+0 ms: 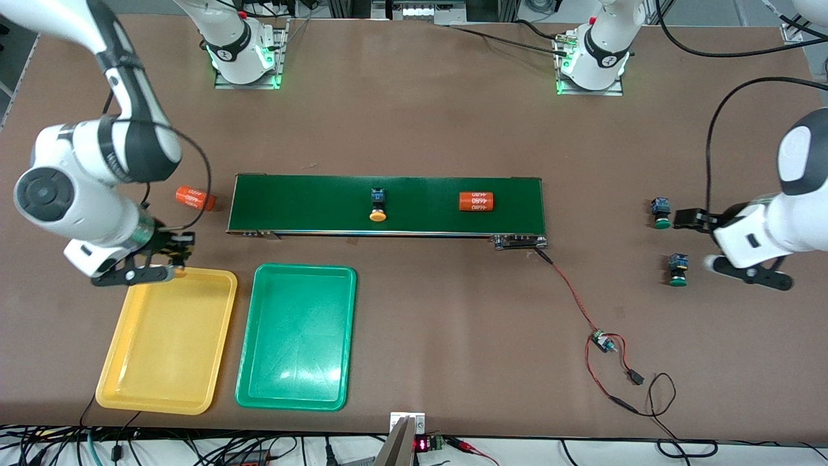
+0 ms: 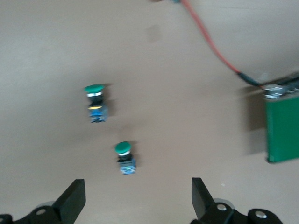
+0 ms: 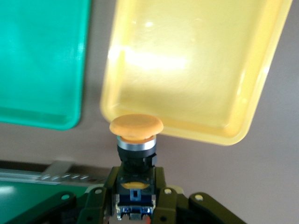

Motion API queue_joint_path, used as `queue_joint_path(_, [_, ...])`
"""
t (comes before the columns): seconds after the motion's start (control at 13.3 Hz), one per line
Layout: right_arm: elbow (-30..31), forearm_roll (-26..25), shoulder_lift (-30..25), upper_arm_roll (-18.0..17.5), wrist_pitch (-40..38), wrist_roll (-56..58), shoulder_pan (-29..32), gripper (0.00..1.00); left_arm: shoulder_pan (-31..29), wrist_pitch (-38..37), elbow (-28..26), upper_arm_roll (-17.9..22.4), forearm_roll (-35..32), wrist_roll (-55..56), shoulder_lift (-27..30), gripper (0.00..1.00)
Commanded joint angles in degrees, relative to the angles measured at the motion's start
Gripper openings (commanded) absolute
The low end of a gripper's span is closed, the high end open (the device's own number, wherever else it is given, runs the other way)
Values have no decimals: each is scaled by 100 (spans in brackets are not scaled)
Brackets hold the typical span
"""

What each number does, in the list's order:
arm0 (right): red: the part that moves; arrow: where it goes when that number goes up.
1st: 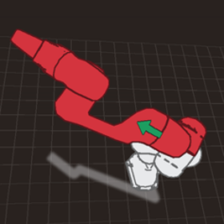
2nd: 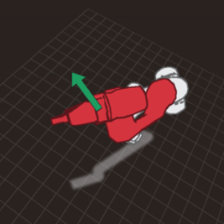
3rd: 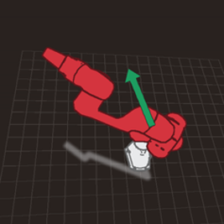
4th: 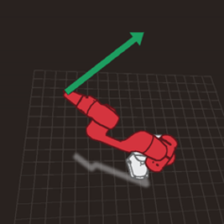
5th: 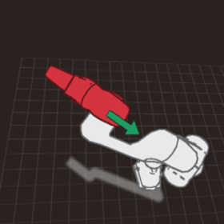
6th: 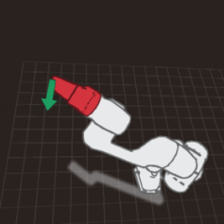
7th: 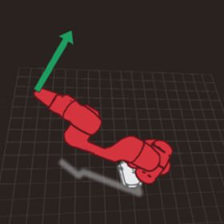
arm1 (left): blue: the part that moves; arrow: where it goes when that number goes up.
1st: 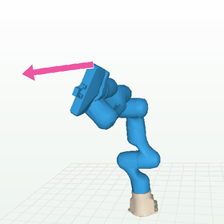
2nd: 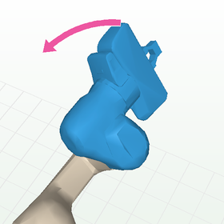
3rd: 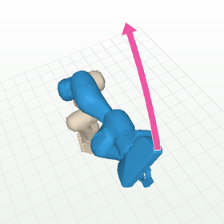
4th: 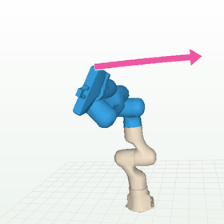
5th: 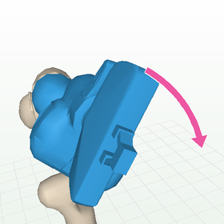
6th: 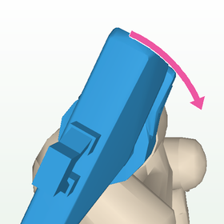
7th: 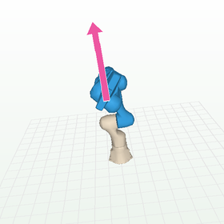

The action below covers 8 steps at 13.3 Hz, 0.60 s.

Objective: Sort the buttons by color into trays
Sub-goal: 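Carry the yellow button while the left gripper lifts a green button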

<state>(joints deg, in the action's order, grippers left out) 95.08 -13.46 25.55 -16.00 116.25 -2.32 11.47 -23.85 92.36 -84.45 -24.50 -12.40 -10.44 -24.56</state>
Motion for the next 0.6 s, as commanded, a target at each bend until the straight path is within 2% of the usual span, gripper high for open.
queue_joint_path(0.0, [-717, 10, 669, 228, 186, 337, 13, 9, 100, 808, -773, 690, 132, 15, 329, 100])
queue_joint_path(0.15, [-999, 1, 951, 351, 345, 459, 22, 9, 179, 1493, -1177, 963, 150, 68, 373, 100])
queue_joint_path(0.3, [-1254, 1, 1284, 413, 476, 565, 57, 9, 389, 2021, -1460, 1323, 517, 112, 444, 100])
queue_joint_path(0.53, [-1282, -25, 1593, 536, 1047, 679, 127, 10, 417, 2584, -1959, 1422, 537, 33, 321, 100])
